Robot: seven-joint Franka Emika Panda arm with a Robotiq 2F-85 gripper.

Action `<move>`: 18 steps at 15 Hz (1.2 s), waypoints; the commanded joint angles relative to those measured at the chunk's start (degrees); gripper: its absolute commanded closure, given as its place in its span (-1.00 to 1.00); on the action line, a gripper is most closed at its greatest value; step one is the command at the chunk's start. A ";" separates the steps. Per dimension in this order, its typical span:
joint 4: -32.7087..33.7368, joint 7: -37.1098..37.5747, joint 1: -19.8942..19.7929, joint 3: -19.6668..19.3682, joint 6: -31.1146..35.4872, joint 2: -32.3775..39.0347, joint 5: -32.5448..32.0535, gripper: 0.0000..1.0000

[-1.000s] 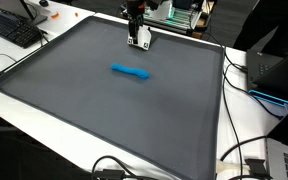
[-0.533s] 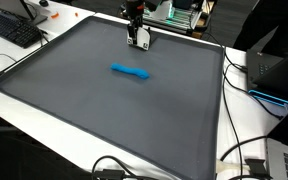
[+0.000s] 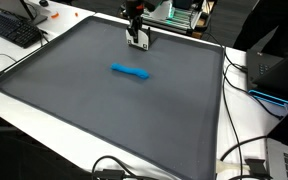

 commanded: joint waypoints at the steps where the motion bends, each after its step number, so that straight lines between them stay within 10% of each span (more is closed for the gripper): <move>1: -0.47 3.87 0.82 -1.11 -0.70 -1.00 -1.77 1.00; 12: 2.77 0.01 1.57 -0.57 -11.83 -7.65 2.95 0.98; 18: 11.02 -15.84 5.36 0.22 -17.24 -6.56 6.85 0.98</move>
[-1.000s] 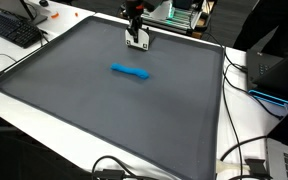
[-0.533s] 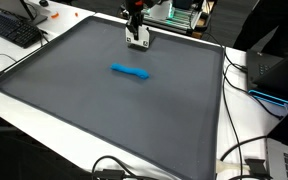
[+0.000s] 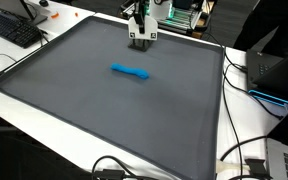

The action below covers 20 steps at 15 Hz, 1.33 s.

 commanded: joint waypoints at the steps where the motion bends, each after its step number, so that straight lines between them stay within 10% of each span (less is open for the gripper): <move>1: 5.20 -11.14 2.51 0.43 -3.66 1.78 3.80 0.98; 20: 24.98 -51.30 4.96 2.20 -15.44 18.36 -2.15 0.93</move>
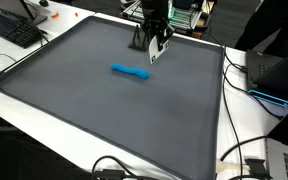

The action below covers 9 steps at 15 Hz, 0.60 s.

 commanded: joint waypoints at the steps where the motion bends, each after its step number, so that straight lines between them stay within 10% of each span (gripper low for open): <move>1: 0.66 -0.60 0.28 -0.30 -0.41 0.46 -0.36 0.93; 9: 1.60 -1.36 0.29 -0.32 -0.86 1.14 -0.92 0.98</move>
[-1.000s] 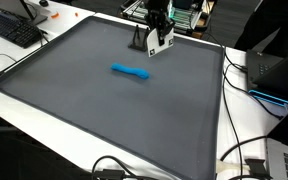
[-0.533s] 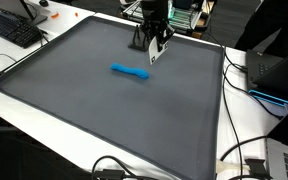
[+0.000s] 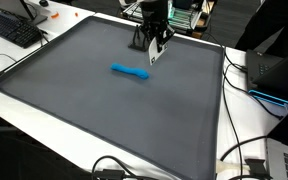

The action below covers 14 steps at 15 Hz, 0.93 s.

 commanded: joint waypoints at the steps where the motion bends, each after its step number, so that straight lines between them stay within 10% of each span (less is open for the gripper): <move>1: 0.49 -1.04 0.29 -0.43 0.28 0.43 -0.97 0.98; 14: 7.48 -8.72 1.00 -2.06 2.01 8.51 -11.29 0.98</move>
